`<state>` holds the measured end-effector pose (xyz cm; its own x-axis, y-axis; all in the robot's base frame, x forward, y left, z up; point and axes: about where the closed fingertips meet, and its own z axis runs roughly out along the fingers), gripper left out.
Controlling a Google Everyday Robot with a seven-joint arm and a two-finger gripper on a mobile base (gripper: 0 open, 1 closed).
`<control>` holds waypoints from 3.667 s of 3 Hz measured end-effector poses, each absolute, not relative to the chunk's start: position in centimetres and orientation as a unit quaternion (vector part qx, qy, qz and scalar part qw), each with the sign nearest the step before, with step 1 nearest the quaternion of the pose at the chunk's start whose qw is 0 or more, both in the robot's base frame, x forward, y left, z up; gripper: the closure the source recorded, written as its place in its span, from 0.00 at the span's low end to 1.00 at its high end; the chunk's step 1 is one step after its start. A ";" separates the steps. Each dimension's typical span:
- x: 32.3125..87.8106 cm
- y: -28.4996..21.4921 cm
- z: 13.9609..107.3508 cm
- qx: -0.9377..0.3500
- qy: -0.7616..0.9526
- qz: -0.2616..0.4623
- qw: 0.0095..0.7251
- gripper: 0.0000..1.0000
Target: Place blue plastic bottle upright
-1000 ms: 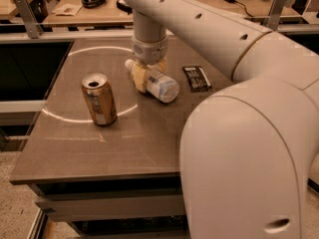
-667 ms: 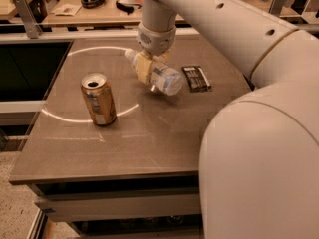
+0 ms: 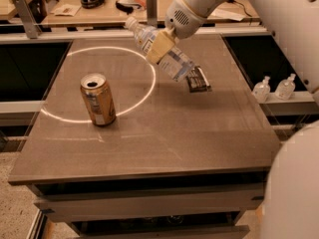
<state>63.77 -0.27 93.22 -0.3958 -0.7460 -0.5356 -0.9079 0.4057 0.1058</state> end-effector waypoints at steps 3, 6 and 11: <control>63.0 -1.1 96.6 -0.530 0.678 0.364 0.356 1.00; 60.6 -4.1 94.3 -0.479 0.653 0.398 0.431 1.00; 56.3 -7.5 90.5 -0.465 0.609 0.355 0.535 1.00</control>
Offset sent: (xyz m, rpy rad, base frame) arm -0.0135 -0.0305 0.0545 0.7059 -0.2077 0.2477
